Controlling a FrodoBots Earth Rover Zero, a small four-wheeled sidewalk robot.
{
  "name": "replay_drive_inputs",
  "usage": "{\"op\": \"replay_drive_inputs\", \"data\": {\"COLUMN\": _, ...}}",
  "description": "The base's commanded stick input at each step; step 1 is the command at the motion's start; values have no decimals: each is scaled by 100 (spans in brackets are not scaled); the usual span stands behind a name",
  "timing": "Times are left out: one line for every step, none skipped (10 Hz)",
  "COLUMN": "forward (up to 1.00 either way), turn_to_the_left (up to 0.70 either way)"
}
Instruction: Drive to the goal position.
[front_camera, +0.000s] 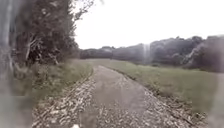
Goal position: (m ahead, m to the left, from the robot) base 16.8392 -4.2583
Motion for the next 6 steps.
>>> {"op": "replay_drive_inputs", "data": {"forward": 85, "turn_to_the_left": 0}}
{"op": "replay_drive_inputs", "data": {"forward": 85, "turn_to_the_left": 0}}
{"op": "replay_drive_inputs", "data": {"forward": 85, "turn_to_the_left": 0}}
{"op": "replay_drive_inputs", "data": {"forward": 85, "turn_to_the_left": 0}}
{"op": "replay_drive_inputs", "data": {"forward": 85, "turn_to_the_left": 0}}
{"op": "replay_drive_inputs", "data": {"forward": 85, "turn_to_the_left": 0}}
